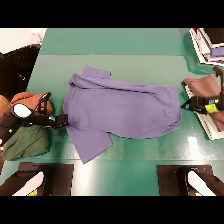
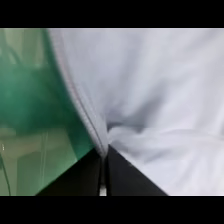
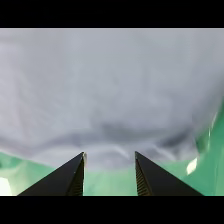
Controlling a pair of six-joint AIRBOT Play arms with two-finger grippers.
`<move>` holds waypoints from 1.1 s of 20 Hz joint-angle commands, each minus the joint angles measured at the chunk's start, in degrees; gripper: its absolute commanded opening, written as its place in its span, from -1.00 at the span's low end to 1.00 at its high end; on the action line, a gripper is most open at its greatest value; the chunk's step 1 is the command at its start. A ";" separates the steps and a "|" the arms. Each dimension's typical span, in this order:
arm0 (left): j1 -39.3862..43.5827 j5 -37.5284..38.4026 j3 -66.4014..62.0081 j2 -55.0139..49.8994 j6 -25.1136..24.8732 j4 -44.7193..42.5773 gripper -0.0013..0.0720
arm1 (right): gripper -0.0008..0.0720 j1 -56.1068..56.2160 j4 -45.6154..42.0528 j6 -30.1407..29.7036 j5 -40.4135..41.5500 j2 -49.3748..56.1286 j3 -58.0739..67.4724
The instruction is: Fold the shirts.
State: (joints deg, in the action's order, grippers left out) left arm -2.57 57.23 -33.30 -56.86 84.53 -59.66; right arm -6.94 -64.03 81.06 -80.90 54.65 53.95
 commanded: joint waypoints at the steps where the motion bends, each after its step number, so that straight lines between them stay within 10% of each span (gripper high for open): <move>1: -0.02 3.15 -4.85 0.04 -1.49 0.55 -0.90 | 0.02 -7.10 -1.64 0.35 -1.77 -0.17 -9.18; 7: -0.02 2.99 -7.61 0.04 -2.08 0.81 -0.90 | -0.14 -18.16 5.60 -2.16 9.18 -0.11 -26.34; 17: -0.02 2.49 -7.61 0.04 -2.10 1.95 -0.90 | -0.18 -6.12 7.43 -2.05 19.43 10.93 -22.32; 19: -0.04 4.07 -8.04 0.13 -2.08 0.90 -0.90 | -0.82 -4.37 5.86 -2.08 18.53 12.22 -20.59; 22: -0.04 6.99 -10.88 4.02 -1.90 -2.16 -0.90 | -0.94 -3.63 2.12 -2.08 14.14 8.35 -18.34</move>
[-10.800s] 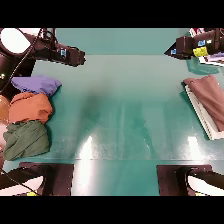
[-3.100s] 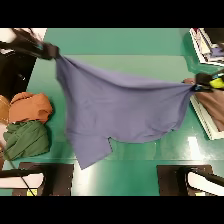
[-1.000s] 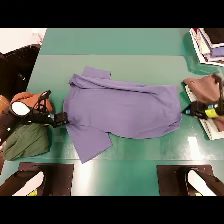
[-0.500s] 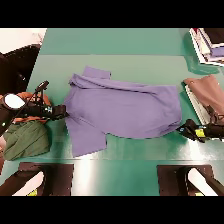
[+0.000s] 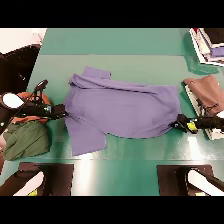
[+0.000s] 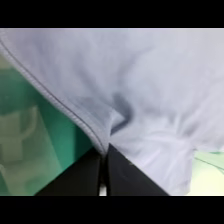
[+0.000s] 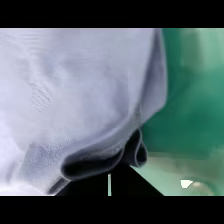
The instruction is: Fold the shirts.
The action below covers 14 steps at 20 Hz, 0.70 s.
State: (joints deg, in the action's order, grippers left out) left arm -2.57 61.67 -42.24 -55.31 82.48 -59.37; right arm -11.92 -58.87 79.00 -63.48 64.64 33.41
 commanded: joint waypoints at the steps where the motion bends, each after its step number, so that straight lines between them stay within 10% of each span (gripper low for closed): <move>1: -0.04 3.58 -3.87 4.74 0.81 -3.48 -0.90 | -0.94 0.94 -3.48 -0.02 -5.35 -4.52 3.80; 14: -0.04 2.23 -65.79 16.79 3.28 -4.94 -0.90 | -0.94 -7.65 -3.91 0.00 -8.81 -26.10 61.35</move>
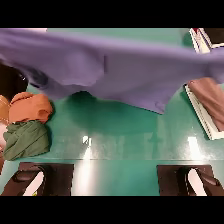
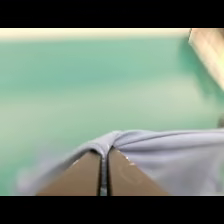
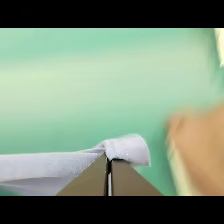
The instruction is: Fold the shirts.
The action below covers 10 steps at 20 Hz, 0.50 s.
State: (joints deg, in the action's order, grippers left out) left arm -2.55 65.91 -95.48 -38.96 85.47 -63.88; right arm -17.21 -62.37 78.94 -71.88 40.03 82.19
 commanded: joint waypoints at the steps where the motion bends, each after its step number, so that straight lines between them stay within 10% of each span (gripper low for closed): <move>1: -0.04 -2.34 -15.19 0.44 0.90 -0.44 -0.90 | -0.94 -3.58 -0.70 0.07 -0.79 -1.38 16.37; 10: -0.04 9.77 -19.06 -8.85 1.57 -1.64 -0.90 | -0.94 -1.92 -0.70 1.60 -11.45 10.23 29.77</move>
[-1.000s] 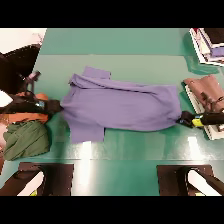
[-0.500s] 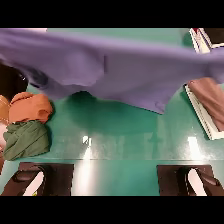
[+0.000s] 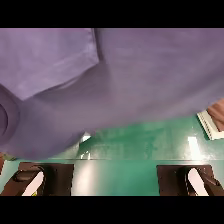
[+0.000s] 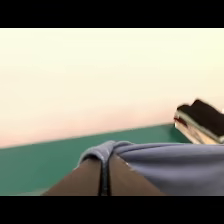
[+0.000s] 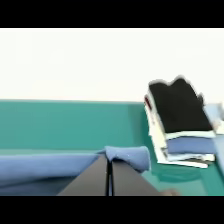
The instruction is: Fold the shirts.
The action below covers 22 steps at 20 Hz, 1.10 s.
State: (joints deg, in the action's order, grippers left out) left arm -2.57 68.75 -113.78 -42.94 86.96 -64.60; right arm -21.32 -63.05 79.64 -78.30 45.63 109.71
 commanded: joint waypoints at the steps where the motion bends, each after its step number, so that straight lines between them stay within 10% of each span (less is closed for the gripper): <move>1: -0.02 9.40 -0.35 -8.28 0.09 -1.46 -0.90 | -0.94 4.00 -0.11 0.96 -6.91 7.02 0.85; 11: -0.02 6.12 25.94 -38.21 -0.74 -1.42 -0.90 | -0.94 20.52 -15.02 3.06 -6.12 36.81 -20.52; 18: -0.04 -13.88 17.86 -49.79 -3.43 -1.16 -0.90 | -0.94 21.49 -14.56 4.13 3.54 52.76 -5.84; 22: -0.04 -11.93 16.63 -49.59 -6.19 -2.05 -0.90 | -0.94 21.46 -14.97 4.09 1.70 52.76 -2.14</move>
State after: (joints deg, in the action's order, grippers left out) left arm -2.55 57.80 -96.01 -91.66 83.05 -65.60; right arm 0.01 -77.41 83.50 -76.29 97.08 104.62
